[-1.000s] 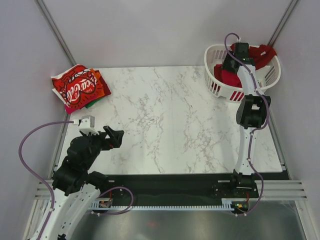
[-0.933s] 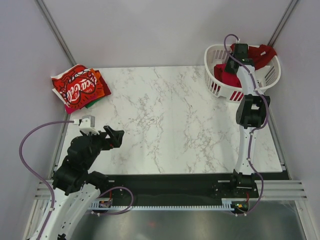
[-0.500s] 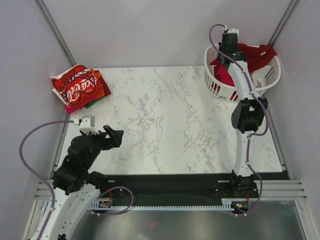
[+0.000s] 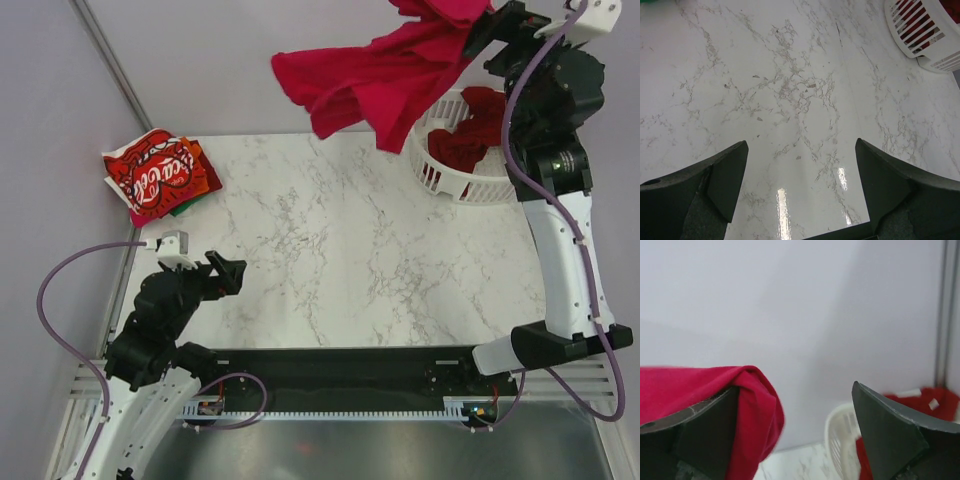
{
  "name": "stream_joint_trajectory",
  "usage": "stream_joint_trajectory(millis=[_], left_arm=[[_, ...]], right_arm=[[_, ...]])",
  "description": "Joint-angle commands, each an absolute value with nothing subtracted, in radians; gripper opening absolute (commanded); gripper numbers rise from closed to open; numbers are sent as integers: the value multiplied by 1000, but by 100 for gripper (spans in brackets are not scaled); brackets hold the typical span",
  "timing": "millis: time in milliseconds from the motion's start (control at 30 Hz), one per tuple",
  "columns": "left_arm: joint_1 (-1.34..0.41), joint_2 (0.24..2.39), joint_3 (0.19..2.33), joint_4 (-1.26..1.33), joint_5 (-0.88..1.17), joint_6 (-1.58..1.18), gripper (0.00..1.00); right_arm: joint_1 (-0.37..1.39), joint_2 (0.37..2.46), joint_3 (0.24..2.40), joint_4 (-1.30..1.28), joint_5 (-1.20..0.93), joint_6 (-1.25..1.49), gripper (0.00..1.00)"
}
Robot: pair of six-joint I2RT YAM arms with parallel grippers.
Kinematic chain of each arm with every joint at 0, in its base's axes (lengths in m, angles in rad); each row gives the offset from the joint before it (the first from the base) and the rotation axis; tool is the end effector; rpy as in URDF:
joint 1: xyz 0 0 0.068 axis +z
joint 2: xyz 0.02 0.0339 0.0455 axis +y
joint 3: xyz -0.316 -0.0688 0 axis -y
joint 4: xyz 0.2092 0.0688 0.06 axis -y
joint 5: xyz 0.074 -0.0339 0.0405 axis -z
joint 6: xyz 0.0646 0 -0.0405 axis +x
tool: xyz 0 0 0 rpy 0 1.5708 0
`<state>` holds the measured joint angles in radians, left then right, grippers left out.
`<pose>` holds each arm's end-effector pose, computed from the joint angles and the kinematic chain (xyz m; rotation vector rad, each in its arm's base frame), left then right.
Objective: Fold and stack the t-shirts
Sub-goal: Move the tshirt to the center of the board
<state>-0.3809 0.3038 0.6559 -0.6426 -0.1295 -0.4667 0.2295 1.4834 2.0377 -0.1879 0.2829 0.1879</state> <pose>0.0276 -0.0021 0.2970 -0.1716 1.8771 -0.4654 0.2629 0.0429 0.6382 0.2229 1.2014 0.1940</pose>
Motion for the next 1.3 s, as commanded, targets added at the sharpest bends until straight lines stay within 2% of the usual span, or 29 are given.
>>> stream_joint_trajectory(millis=[0,100,167,233,333,433,567,800,900,1100,1267], left_arm=[[-374,293,692,-634,-149,-480,95],[-374,302,696,-637,-155,-471,96],[-374,313,707,-643,-158,-469,98],[-374,356,724,-655,-155,-474,100],[-374,449,751,-685,-138,-497,100],[-374,535,779,-732,-163,-551,100],[-374,575,770,-729,-147,-641,100],[-374,684,747,-641,-187,-684,99],[-374,765,749,-568,-126,-687,99],[-377,882,747,-486,20,-730,93],[-380,853,713,-485,21,-732,90]], right_arm=[[230,1603,1843,-456,544,285,98],[221,1644,1706,-685,546,435,98],[224,1626,1516,-672,338,478,98],[238,1605,1360,-649,255,495,98],[255,1516,1251,-637,290,499,98],[253,1422,1232,-682,344,471,98],[253,1347,1177,-729,307,454,98],[256,1183,843,-592,-75,572,98],[261,1199,772,-531,-156,583,98],[261,1296,772,-497,-42,523,98],[261,1433,752,-393,-61,514,91]])
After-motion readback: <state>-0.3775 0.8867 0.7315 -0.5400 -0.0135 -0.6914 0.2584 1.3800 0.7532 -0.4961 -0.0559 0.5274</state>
